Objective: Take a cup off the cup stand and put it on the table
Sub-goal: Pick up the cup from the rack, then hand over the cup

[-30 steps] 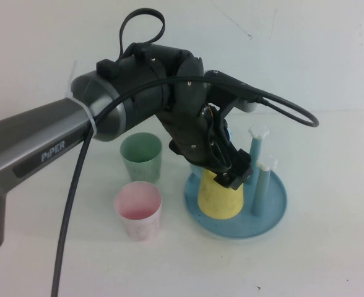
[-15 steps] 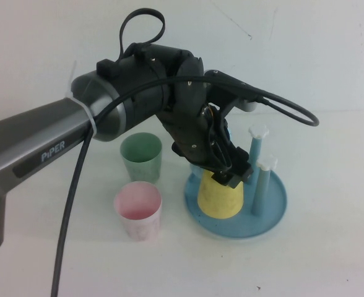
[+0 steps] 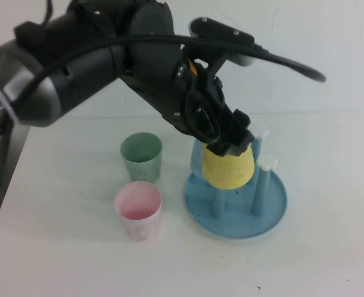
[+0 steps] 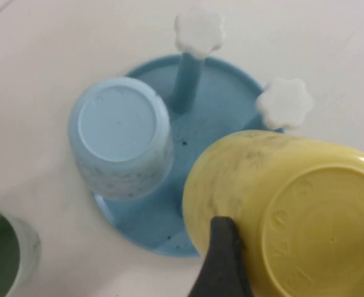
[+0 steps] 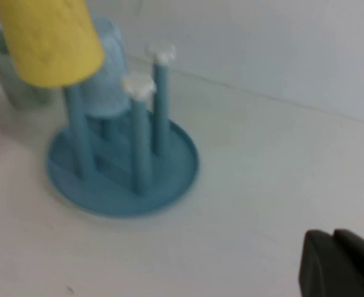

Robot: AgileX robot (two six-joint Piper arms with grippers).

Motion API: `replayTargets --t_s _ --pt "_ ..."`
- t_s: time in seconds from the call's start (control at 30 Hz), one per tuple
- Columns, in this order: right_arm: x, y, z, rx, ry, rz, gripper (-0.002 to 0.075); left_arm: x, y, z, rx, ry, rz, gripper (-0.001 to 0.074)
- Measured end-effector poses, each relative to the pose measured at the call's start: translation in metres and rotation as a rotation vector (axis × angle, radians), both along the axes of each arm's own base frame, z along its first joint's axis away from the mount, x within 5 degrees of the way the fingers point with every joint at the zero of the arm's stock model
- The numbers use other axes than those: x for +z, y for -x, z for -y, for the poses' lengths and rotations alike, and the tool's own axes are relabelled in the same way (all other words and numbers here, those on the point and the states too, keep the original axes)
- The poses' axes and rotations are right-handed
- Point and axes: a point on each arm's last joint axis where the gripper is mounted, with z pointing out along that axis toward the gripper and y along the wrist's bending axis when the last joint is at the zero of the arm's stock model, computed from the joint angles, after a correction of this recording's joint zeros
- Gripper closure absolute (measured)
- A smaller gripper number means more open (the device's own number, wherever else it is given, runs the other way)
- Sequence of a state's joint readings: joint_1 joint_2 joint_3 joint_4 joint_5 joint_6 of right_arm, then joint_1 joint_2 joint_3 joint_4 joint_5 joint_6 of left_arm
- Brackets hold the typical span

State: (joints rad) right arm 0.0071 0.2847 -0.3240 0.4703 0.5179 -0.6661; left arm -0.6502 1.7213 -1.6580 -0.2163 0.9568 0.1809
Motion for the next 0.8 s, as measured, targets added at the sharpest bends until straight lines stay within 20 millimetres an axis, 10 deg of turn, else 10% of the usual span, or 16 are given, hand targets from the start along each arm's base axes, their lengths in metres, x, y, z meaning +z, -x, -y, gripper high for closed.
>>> replayTargets --t_s 0.33,0.6,0.8 --pt "0.064 0.013 -0.03 0.302 -0.503 0.332 0.0707 0.084 0.055 -0.012 -0.053 0.422 -0.001 0.0235" --pt "0.091 0.024 -0.031 0.365 -0.579 0.453 0.0298 0.127 0.084 -0.001 -0.269 0.852 -0.056 0.0235" --pt "0.102 0.027 -0.029 0.353 -0.545 0.513 0.0235 0.14 0.093 0.002 -0.375 1.009 -0.14 0.0235"
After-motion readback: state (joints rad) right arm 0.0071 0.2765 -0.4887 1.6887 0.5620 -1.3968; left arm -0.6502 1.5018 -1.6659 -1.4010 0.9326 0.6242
